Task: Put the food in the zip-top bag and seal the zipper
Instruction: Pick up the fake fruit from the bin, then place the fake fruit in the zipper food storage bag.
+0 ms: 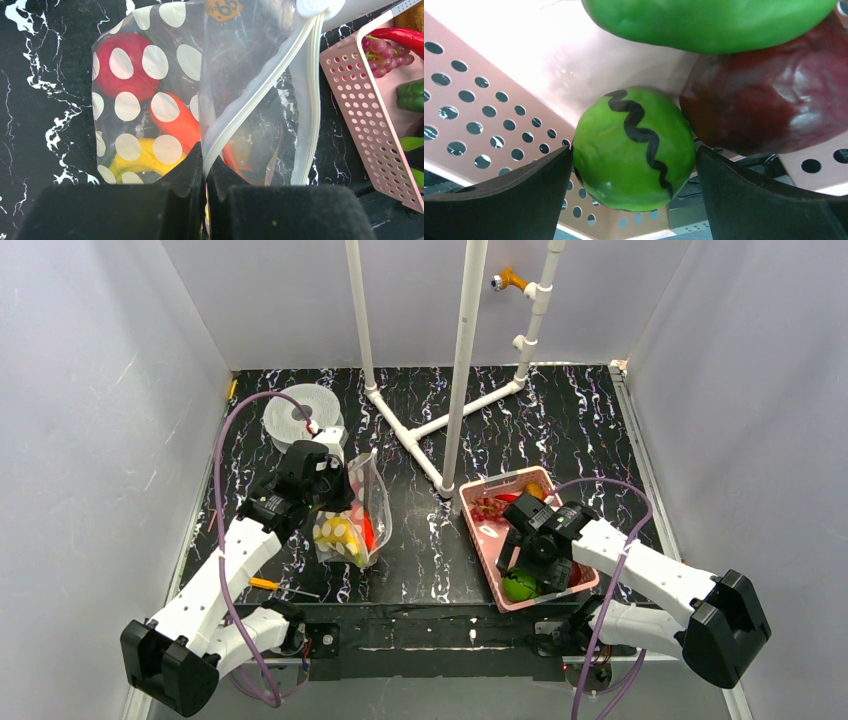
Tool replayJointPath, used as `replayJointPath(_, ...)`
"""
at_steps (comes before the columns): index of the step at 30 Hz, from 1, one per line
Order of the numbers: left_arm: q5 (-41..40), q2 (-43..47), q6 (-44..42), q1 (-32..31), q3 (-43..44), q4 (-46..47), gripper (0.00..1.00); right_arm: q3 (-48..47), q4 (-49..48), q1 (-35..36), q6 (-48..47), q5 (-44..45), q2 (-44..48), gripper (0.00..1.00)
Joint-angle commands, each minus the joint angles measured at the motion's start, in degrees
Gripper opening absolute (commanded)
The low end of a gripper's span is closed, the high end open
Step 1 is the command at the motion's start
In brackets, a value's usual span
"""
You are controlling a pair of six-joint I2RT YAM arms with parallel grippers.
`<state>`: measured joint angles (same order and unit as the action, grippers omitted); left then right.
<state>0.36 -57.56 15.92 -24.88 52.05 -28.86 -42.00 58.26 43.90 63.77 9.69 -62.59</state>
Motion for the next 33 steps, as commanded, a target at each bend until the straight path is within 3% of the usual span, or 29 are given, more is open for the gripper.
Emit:
replayJointPath(1, -1.85, 1.65, -1.06, 0.01, -0.41, 0.21, 0.0, 2.22, -2.37, 0.22, 2.15, -0.32, 0.0, 0.98)
replayJointPath(7, -1.23, 1.41, -0.9, 0.01, -0.48, 0.21, 0.0, 5.47, -6.39, 0.22, 3.81, -0.28, -0.9, 0.88)
replayJointPath(13, -0.39, 2.06, -0.52, 0.01, -0.61, 0.38, 0.0, 7.13, -8.24, 0.22, 4.9, 0.73, -0.03, 0.63)
replayJointPath(19, 1.67, 2.63, 0.16, 0.01, -0.75, 0.87, 0.0, 3.98, -5.08, 0.22, 4.8, 4.69, 2.46, 0.47)
replayJointPath(21, 1.68, 2.62, 0.25, 0.01, -1.07, 1.08, 0.0, 2.69, -3.1, 0.22, 4.63, 7.8, 4.79, 0.36)
replayJointPath(23, 1.4, 2.53, 0.21, 0.01, -1.06, 1.07, 0.0, -1.44, -3.49, 0.22, -1.04, 13.06, 9.47, 0.18)
replayJointPath(26, 2.12, 2.76, 0.07, 0.01, -1.25, 1.48, 0.0, -8.39, -8.0, 0.22, -13.18, 10.9, 10.25, 0.05)
replayJointPath(29, 2.89, 3.16, 0.24, -0.01, -1.23, 1.44, 0.0, -12.02, -24.81, 0.63, -27.21, -3.06, 11.51, 0.01)
replayJointPath(33, 2.96, 6.27, -0.19, 0.01, -2.23, 2.71, 0.0, -14.72, -48.17, 13.26, -33.55, -13.3, 4.25, 0.01)
